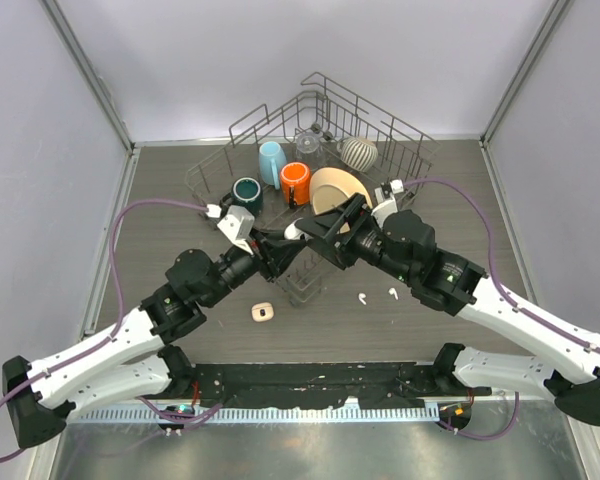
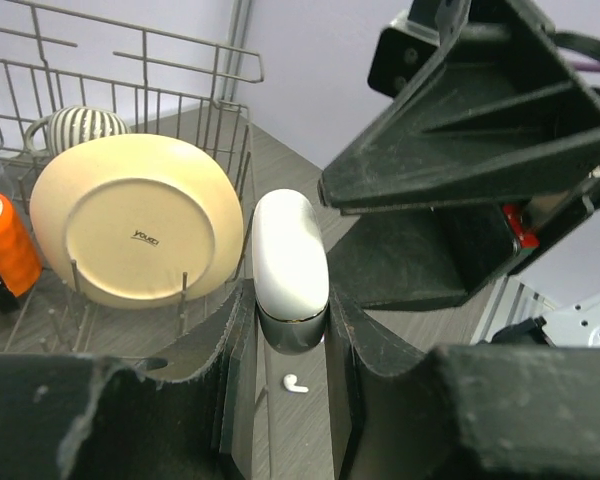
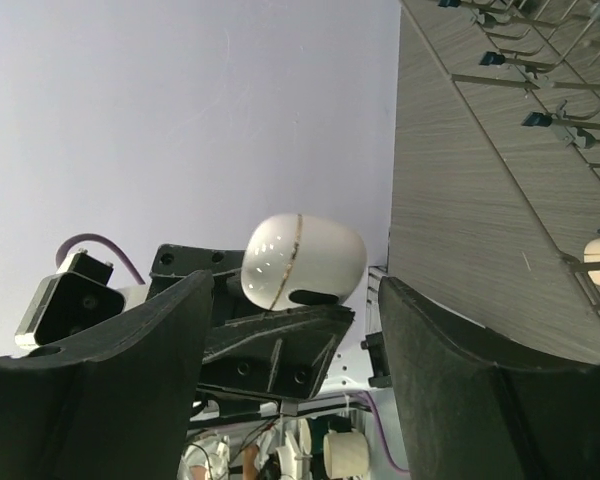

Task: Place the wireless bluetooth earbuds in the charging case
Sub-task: Pick up the charging case at the center of the board.

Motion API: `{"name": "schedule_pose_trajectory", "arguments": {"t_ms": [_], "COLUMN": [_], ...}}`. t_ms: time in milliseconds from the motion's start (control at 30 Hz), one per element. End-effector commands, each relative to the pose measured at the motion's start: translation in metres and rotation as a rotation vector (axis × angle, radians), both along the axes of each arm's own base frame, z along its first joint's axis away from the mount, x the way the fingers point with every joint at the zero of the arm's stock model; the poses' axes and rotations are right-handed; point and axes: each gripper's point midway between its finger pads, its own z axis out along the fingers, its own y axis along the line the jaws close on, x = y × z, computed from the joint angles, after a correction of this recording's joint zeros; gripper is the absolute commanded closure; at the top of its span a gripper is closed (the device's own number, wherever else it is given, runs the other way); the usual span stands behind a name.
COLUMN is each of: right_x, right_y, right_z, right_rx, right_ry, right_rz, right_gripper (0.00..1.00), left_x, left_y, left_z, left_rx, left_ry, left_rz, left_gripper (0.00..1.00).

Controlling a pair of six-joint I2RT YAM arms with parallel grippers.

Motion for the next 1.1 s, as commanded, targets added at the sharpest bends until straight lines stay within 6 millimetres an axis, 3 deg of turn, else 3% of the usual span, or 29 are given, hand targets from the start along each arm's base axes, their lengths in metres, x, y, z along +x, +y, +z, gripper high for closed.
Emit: {"name": "schedule_pose_trajectory", "arguments": {"t_ms": [0, 167, 533, 700, 867, 933, 967, 1000, 1033, 1067], "right_x": [-0.014, -0.017, -0.020, -0.021, -0.024, -0.026, -0.026, -0.026, -0.026, -0.026], "right_y": [-0.001, 0.004, 0.013, 0.011, 0.010, 0.013, 0.014, 0.016, 0.017, 0.018], "right_z": [0.037, 0.040, 0.030, 0.032, 0.031, 0.027, 0.028, 0.021, 0.024, 0.024], "right_rx": [0.015, 0.007, -0.012, 0.000, 0.044, 0.080, 0.103, 0.111, 0.133, 0.151], "right_ry": [-0.114, -0.123, -0.076, -0.074, -0.048, -0.032, -0.016, 0.000, -0.002, 0.009], "right_rz": [0.069, 0.108, 0.159, 0.157, 0.160, 0.174, 0.175, 0.176, 0.181, 0.180], "right_gripper": [0.27, 0.26, 0.29, 0.46, 0.81, 0.93, 0.96, 0.98, 0.99, 0.99], "left_x": [-0.010, -0.024, -0.033, -0.030, -0.025, -0.021, -0.021, -0.021, -0.020, -0.018], "left_y": [0.003, -0.003, -0.001, 0.003, 0.008, 0.011, 0.013, 0.015, 0.017, 0.020], "left_z": [0.014, 0.017, 0.029, 0.030, 0.032, 0.029, 0.038, 0.040, 0.034, 0.040], "left_rx": [0.029, 0.045, 0.011, -0.005, -0.031, -0.046, -0.086, -0.111, -0.127, -0.163], "left_ry": [-0.077, -0.099, -0.117, -0.116, -0.120, -0.123, -0.165, -0.178, -0.174, -0.188], "left_rz": [-0.052, -0.150, -0.224, -0.222, -0.184, -0.157, -0.149, -0.138, -0.125, -0.105], "left_gripper": [1.00, 1.00, 1.00, 1.00, 0.99, 0.91, 0.89, 0.79, 0.75, 0.72]}}
